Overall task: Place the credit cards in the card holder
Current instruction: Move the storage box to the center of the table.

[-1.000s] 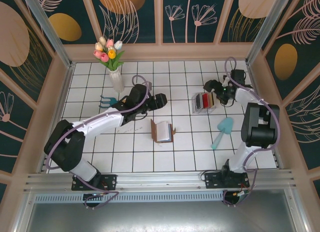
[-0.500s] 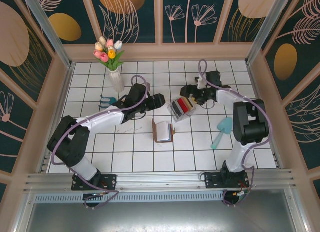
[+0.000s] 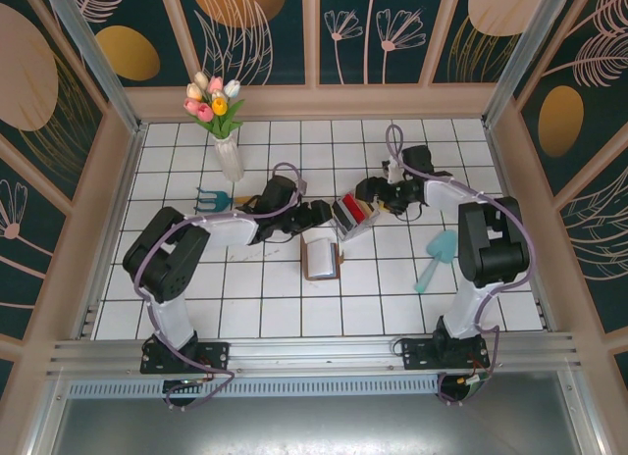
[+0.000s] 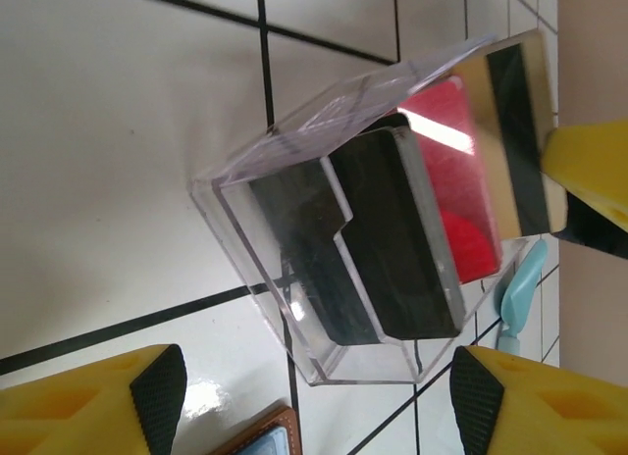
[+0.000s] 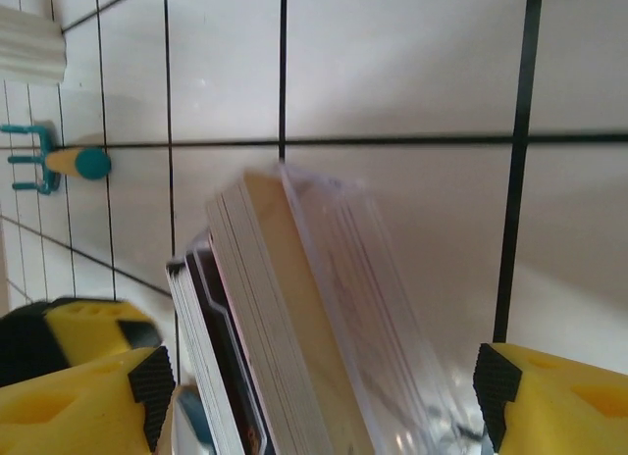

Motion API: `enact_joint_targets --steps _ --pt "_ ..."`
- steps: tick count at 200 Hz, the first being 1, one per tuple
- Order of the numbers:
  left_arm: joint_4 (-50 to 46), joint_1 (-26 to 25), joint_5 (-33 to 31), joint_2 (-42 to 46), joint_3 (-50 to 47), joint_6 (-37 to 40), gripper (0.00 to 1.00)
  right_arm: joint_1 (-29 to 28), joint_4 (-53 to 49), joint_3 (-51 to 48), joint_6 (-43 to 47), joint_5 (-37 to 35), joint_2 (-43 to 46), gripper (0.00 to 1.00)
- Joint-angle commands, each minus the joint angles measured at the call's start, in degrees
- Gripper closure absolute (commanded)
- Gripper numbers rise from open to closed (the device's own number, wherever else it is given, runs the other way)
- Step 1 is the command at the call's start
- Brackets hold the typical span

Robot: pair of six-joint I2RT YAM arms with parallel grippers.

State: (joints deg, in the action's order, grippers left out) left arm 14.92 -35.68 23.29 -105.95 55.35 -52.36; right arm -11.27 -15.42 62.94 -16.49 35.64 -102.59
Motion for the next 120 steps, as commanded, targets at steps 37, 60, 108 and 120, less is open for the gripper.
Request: enact_joint_targets --steps 37,60,108,120 --pt "4.9 -0.3 1.5 -1.8 1.7 -3.2 0.27 -3.7 8.1 -6.3 -9.3 4.7 7.7 0.19" --pt "5.4 -0.3 0.8 -2.3 1.9 -3.5 0.27 -4.2 8.1 -7.1 -10.6 4.4 9.7 0.19" --pt "3.4 -0.3 -1.7 -4.0 3.1 -2.3 0.36 -5.2 -7.6 0.9 0.2 -23.9 10.2 0.23" --pt "2.3 -0.3 -2.7 -4.2 3.3 -1.7 0.37 -6.4 -10.2 3.3 3.4 -29.5 9.8 0.25"
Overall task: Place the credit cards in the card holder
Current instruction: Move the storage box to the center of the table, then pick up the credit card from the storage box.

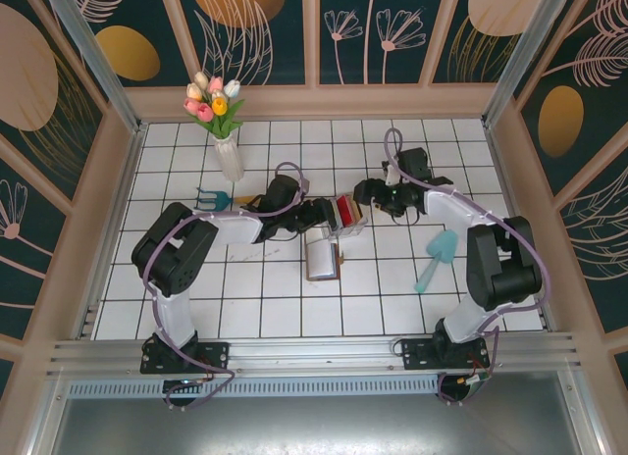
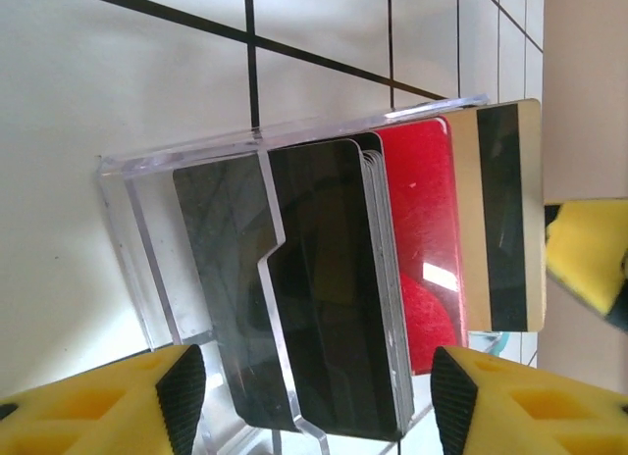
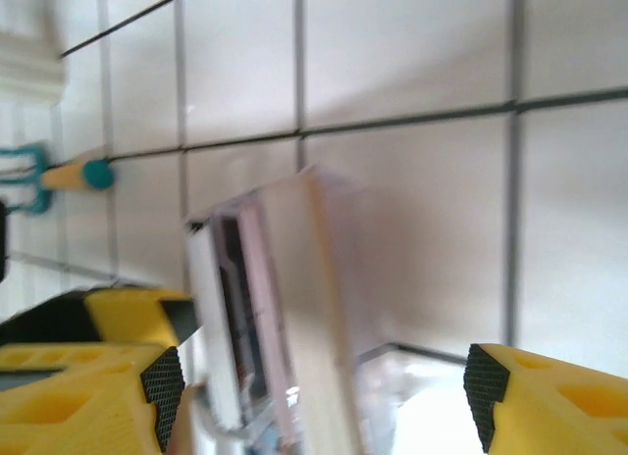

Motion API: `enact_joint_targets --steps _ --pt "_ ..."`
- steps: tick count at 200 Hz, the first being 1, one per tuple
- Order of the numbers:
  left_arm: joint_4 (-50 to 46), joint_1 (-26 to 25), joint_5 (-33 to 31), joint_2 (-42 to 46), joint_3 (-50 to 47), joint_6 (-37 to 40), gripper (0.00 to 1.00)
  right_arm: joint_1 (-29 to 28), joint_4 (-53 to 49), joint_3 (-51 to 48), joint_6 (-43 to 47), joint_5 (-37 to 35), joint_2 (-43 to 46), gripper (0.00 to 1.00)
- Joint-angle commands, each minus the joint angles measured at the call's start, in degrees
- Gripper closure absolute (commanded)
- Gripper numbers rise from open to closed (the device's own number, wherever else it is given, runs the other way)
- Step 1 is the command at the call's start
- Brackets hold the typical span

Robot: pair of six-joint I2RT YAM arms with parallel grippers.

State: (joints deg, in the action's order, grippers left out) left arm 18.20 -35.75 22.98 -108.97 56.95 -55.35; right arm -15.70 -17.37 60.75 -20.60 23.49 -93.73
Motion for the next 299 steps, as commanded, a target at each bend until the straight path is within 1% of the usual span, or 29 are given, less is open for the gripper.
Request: enact_joint_targets --steps 1,31,65,82,121,167,185,210,251,276,287,299 --pt "-1.0 -0.2 -2.4 -1.2 1.7 1.3 0.37 -2.0 -8.4 5.7 7.7 -17.7 0.9 0.26" --pt "-1.0 -0.3 -2.7 -1.6 1.8 1.5 0.36 -7.1 -11.6 9.9 11.8 -26.4 -0.1 0.27" --pt "0.2 -0.2 -1.9 -2.7 2.1 1.1 0.35 -11.3 -13.9 12.9 13.3 -29.8 -3.1 0.27" --pt "0.1 -0.2 -2.5 -2.9 1.9 1.0 0.36 -12.8 -14.9 13.8 12.9 -33.7 -4.8 0.27" --pt "0.2 -0.3 -2.8 -3.5 1.4 0.9 0.36 -14.1 -16.0 14.7 12.9 -34.4 -7.4 0.27" --pt "0.5 -0.2 -3.2 -3.6 0.4 0.8 0.36 -15.1 -16.5 14.7 12.8 -37.0 -10.0 0.27" --pt "0.4 -0.3 -3.4 -3.6 0.1 0.8 0.36 -15.3 -16.9 14.9 12.7 -39.2 -10.8 0.28" --pt "-0.2 -0.2 -4.3 -3.4 -0.1 1.0 0.37 -15.3 -18.1 16.1 12.9 -42.6 -11.2 0.33" --pt "-0.9 -0.2 -4.9 -3.4 -0.2 1.5 0.37 -16.7 -18.7 16.8 13.0 -44.6 -9.3 0.34" --pt "-0.9 -0.3 -4.8 -3.5 -0.1 1.5 0.37 -16.8 -18.8 16.7 13.2 -44.5 -9.0 0.40" --pt "-1.0 -0.3 -4.7 -3.5 0.0 1.6 0.38 -16.8 -18.8 16.9 13.0 -44.5 -9.0 0.41" --pt "-1.1 -0.2 -4.7 -3.6 0.0 1.6 0.38 -17.0 -18.7 16.9 13.0 -44.7 -9.0 0.46"
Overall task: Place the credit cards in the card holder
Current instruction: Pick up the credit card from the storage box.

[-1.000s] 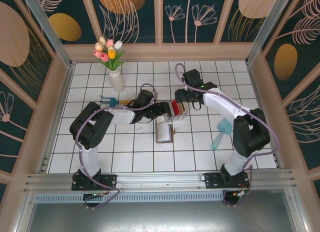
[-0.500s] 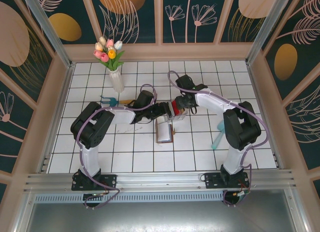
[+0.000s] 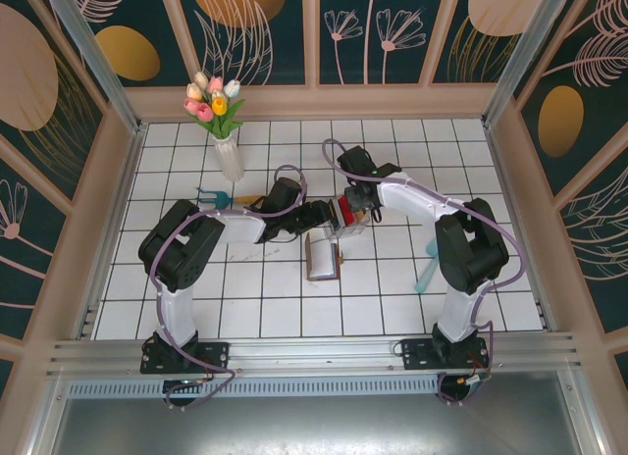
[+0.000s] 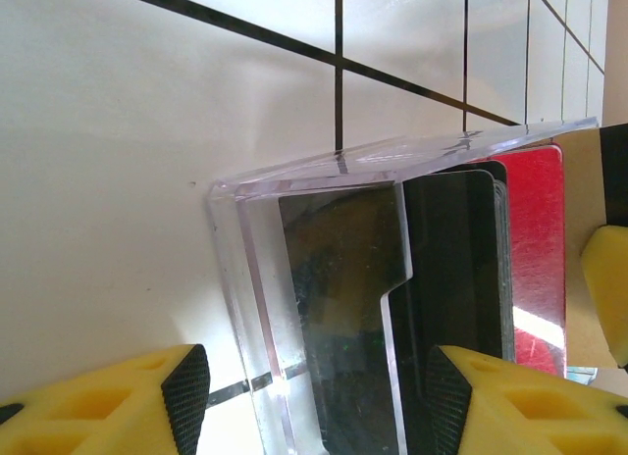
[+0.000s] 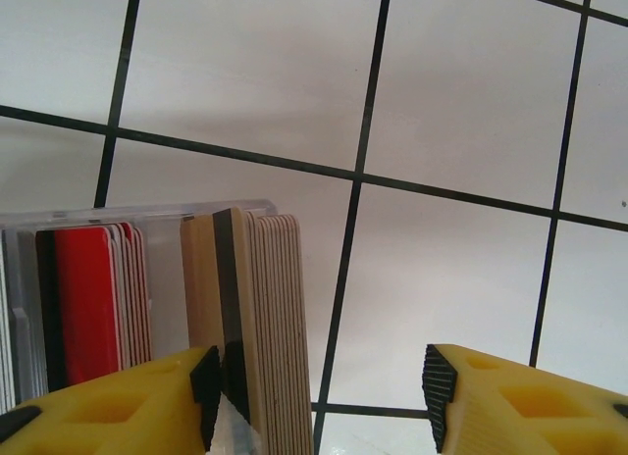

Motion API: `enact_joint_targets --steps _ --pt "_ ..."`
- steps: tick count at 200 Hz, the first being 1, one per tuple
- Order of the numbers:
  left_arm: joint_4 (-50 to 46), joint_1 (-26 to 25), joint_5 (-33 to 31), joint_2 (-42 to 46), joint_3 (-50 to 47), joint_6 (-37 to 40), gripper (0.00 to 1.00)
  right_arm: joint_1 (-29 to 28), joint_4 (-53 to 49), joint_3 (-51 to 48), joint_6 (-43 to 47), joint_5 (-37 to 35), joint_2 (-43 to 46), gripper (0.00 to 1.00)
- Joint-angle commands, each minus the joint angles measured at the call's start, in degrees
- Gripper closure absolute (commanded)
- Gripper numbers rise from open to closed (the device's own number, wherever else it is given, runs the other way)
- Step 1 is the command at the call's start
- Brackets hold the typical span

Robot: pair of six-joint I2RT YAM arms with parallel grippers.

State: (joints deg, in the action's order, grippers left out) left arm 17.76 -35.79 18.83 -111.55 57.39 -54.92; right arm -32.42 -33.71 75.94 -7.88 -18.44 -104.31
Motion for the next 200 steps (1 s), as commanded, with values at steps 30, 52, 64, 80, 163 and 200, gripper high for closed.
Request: enact_joint_targets --steps 30,52,64,80,163,200 --pt "-0.7 -0.2 -0.4 -1.0 -0.4 1.3 0.38 -0.7 -2.8 2.4 0.4 -3.6 1.8 0.47" --pt "-0.9 -0.2 -0.3 -1.0 -0.3 1.3 0.38 -1.0 -3.1 2.9 0.3 -3.5 1.8 0.50" --pt "-0.8 -0.2 -0.3 -1.0 -0.3 1.3 0.38 -1.3 -3.4 3.2 0.3 -3.9 1.8 0.50" --pt "-0.9 -0.2 -0.2 -1.1 -0.2 1.4 0.38 -1.7 -3.6 3.4 0.4 -4.5 2.0 0.50" --pt "-1.2 -0.2 0.0 -1.2 -0.1 1.5 0.37 -1.8 -3.9 3.8 0.3 -4.6 1.9 0.72" --pt "-1.2 -0.2 0.0 -1.2 -0.1 1.6 0.37 -2.2 -4.4 4.5 0.0 -5.5 2.4 0.77"
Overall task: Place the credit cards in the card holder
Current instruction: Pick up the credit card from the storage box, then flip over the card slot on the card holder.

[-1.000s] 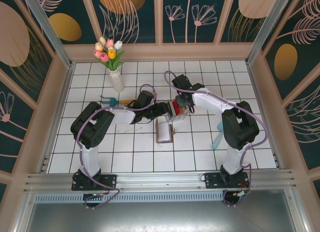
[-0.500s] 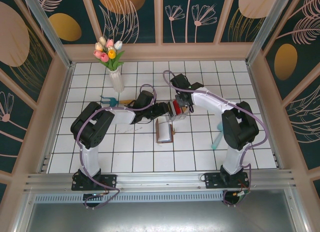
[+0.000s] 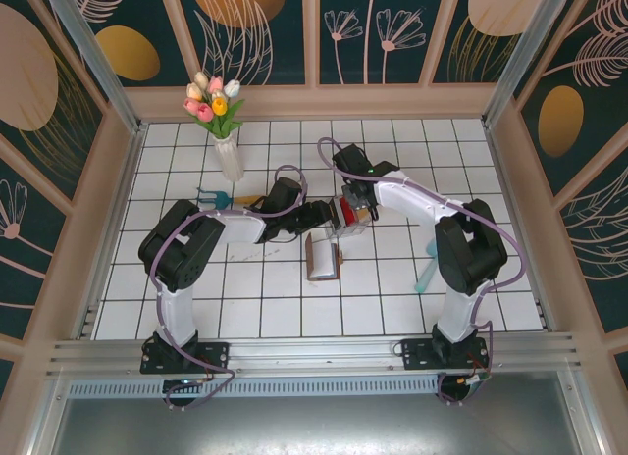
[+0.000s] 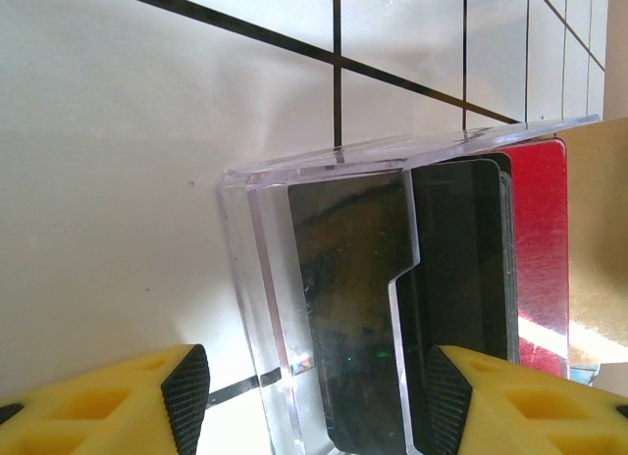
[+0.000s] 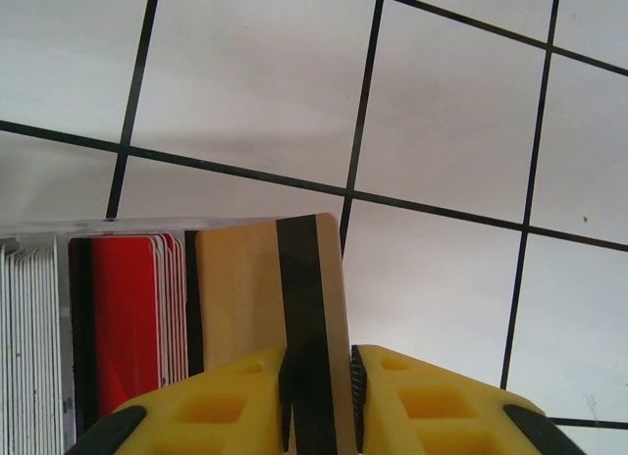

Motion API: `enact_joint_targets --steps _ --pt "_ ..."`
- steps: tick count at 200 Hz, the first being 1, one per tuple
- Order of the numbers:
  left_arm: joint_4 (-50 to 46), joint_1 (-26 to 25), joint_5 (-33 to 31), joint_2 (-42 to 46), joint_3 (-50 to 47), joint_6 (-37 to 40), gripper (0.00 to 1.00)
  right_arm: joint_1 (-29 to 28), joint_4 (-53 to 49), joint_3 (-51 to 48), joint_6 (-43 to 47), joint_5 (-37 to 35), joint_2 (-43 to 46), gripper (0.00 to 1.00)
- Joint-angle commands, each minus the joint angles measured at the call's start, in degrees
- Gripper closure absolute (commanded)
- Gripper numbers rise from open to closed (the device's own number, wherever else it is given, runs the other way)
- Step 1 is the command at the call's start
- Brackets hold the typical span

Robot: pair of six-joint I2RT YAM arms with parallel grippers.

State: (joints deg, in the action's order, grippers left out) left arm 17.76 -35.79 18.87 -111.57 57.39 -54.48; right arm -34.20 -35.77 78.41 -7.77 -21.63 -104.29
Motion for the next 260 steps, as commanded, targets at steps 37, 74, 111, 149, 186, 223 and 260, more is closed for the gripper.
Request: enact_joint_targets --steps 37,74,111,149,186,223,260 --pt "-1.1 -0.2 0.1 -1.1 -0.2 1.2 0.37 -0.6 -3.2 2.9 -0.5 -0.4 3.7 0.89" --pt "-1.3 -0.2 0.7 0.2 -0.3 1.3 0.37 -0.9 -5.0 4.8 -3.2 5.3 6.5 0.93" --pt "-2.9 -0.2 0.4 4.0 -0.2 2.3 0.34 -2.5 -4.3 3.9 -8.7 6.8 10.9 0.94" --pt "-5.2 -0.3 -1.4 10.1 -2.0 3.4 0.31 -4.1 2.3 -3.6 -15.9 9.2 18.7 0.98" --pt "-7.6 -0.3 -4.0 17.9 -6.9 4.1 0.29 -5.2 14.5 -17.8 -22.8 13.9 29.3 0.98" --pt "-10.1 -1.6 -6.0 24.5 -11.3 4.1 0.28 -6.7 25.2 -29.9 -30.6 17.8 37.1 0.99" --pt "-13.3 -3.1 -9.3 31.5 -15.9 3.8 0.27 -9.8 31.7 -37.7 -35.4 15.2 41.3 0.97"
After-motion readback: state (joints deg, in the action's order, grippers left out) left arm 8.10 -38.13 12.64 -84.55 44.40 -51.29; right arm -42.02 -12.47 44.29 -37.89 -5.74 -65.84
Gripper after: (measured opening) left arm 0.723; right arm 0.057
